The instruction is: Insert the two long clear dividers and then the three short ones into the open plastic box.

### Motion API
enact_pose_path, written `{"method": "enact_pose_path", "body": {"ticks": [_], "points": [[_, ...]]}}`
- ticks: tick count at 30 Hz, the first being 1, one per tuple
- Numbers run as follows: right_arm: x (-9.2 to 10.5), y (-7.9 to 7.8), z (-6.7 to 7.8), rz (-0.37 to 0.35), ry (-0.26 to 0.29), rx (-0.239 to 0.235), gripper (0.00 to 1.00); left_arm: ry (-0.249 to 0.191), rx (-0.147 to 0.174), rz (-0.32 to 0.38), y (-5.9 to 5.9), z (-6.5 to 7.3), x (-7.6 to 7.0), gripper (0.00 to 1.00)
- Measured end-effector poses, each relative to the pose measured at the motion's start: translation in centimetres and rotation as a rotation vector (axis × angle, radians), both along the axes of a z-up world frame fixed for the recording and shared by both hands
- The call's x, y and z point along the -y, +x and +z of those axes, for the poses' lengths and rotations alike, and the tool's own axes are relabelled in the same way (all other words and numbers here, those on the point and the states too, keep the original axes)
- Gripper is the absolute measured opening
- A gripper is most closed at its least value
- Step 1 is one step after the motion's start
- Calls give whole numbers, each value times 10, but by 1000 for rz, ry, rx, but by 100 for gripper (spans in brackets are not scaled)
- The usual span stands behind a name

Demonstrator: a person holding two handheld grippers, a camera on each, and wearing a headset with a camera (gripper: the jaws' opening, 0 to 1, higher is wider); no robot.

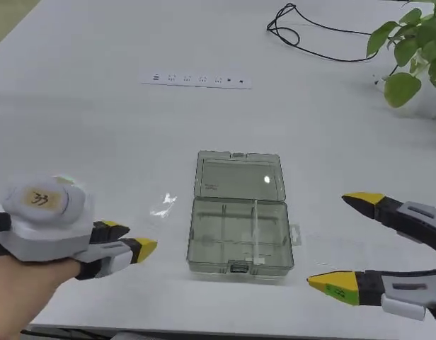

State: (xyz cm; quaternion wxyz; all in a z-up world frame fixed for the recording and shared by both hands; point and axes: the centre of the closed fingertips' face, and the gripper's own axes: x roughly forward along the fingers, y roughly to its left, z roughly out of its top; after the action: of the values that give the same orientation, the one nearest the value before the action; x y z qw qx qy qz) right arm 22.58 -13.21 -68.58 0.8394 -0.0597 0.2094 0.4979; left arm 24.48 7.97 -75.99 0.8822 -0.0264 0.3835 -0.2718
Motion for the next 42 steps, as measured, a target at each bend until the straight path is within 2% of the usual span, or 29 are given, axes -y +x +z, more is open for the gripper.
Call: {"method": "enact_pose_path", "body": {"ticks": [2,4,5,7,8,11,14,17,18,20,22,25,26,32,36,39,40,42], "points": [[-6,3,6,-4,9,-1,80,-34,27,-1,2,10,6,30],[-15,6,14,-10,25,0,78,-97,49,11,4,22,15,30],[-18,7,17,-16,33,-12,77,-119,65,10,5,29,20,30],[-28,10,26,-18,56,-2,77,-143,79,8,6,36,26,30],[-34,12,30,-21,64,-5,76,-174,96,3,7,43,33,30],[-48,16,37,-36,99,-38,72,-238,118,-11,7,56,48,30],[-61,22,46,-81,170,-84,63,-264,143,-39,6,66,63,30],[-69,28,45,-104,163,-90,58,-304,153,-44,6,73,73,30],[-73,29,44,-116,163,-109,55,-319,159,-47,6,76,77,30],[-81,29,42,-125,166,-134,45,-327,171,-53,6,80,82,30],[-87,29,41,-142,187,-165,42,-334,175,-60,6,81,85,30],[-90,30,37,-158,189,-190,33,-342,181,-71,6,83,89,30],[-91,31,35,-170,196,-213,29,-343,183,-76,6,83,91,30],[-97,30,31,-188,213,-273,21,-343,195,-100,4,86,97,30],[-97,31,27,-210,212,-294,18,-332,209,-120,4,88,100,30],[-100,28,28,-217,234,-325,9,-321,218,-125,5,88,102,30],[-99,30,27,-242,229,-319,7,-316,224,-128,6,89,102,28],[-101,29,27,-242,233,-333,7,-267,243,-119,10,84,96,15]]}}
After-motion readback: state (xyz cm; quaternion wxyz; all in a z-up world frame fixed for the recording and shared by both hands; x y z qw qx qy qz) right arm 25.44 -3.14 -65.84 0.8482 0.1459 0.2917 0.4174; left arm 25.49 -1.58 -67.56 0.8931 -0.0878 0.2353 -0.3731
